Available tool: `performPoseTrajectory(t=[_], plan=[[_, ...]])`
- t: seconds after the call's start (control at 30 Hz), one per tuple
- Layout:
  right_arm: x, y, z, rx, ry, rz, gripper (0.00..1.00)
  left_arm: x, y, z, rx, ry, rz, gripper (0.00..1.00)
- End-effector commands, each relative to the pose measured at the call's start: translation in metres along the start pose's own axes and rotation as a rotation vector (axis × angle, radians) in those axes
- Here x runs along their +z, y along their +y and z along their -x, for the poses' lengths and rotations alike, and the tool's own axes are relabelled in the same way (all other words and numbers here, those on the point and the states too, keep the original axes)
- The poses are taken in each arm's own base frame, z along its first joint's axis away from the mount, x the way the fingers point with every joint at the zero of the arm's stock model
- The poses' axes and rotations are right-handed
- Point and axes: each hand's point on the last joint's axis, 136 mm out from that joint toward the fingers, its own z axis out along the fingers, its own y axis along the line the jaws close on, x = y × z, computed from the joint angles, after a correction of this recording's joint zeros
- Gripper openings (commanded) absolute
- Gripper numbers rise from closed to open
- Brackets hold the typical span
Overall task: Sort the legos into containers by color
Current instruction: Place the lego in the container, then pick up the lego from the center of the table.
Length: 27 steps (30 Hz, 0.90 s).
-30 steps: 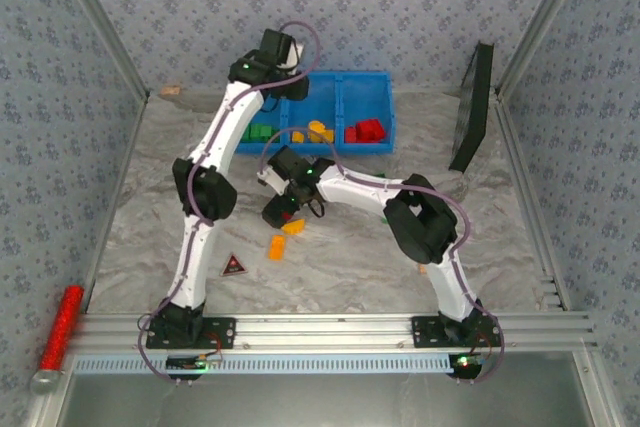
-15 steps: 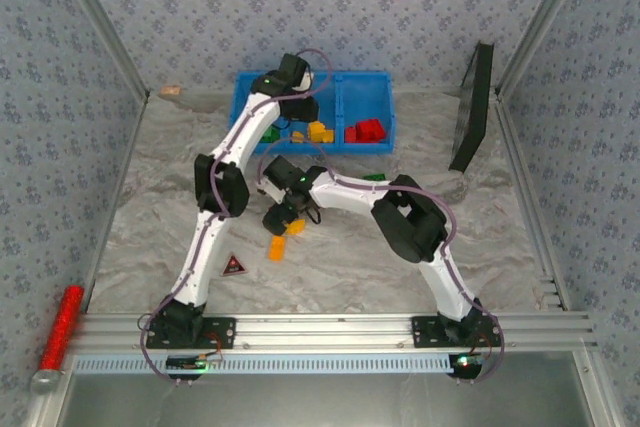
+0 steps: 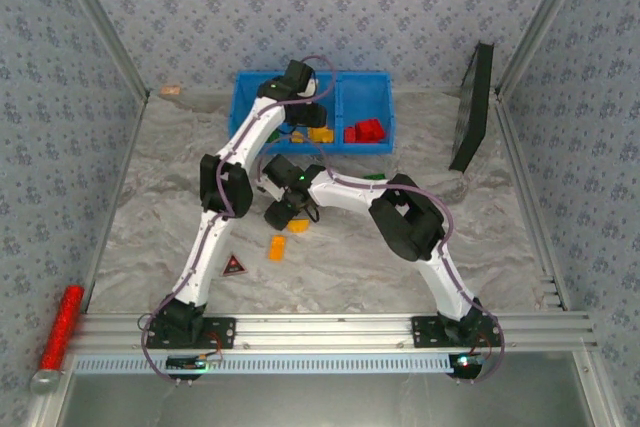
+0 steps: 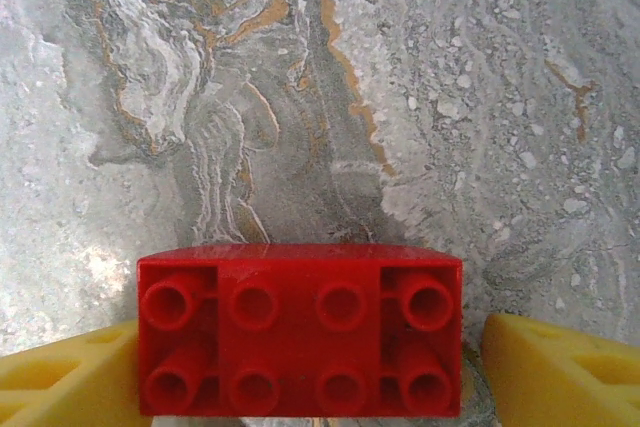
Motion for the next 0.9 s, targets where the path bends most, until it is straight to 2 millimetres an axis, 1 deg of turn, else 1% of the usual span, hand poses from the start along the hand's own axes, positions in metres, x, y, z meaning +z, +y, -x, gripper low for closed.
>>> performPoseTrajectory(t=[0.0, 0.17, 0.37, 0.5, 0.6, 0.7, 0.87], plan=[[0.013, 0.007, -0.008, 0.009, 0.036, 0.025, 0.81, 0.004, 0.000, -0.004, -0.004, 0.018, -0.004, 0.60], [0.014, 0.003, -0.008, 0.015, 0.034, 0.016, 0.74, -0.011, -0.010, 0.004, 0.012, -0.006, -0.032, 0.63], [0.011, 0.001, -0.005, 0.012, 0.023, 0.007, 0.67, -0.040, -0.031, 0.016, 0.058, -0.055, -0.076, 0.65], [0.010, 0.000, -0.005, 0.010, 0.020, 0.001, 0.61, -0.057, -0.040, 0.023, 0.071, -0.079, -0.103, 0.66], [0.004, -0.003, -0.005, 0.018, 0.005, -0.008, 0.58, -0.073, -0.045, 0.029, 0.076, -0.101, -0.120, 0.67], [-0.006, -0.006, -0.005, 0.029, -0.012, -0.017, 0.56, -0.092, -0.050, 0.037, 0.085, -0.136, -0.137, 0.68], [-0.034, -0.015, 0.000, 0.048, -0.065, -0.030, 0.53, -0.134, -0.056, 0.055, 0.108, -0.214, -0.157, 0.70]])
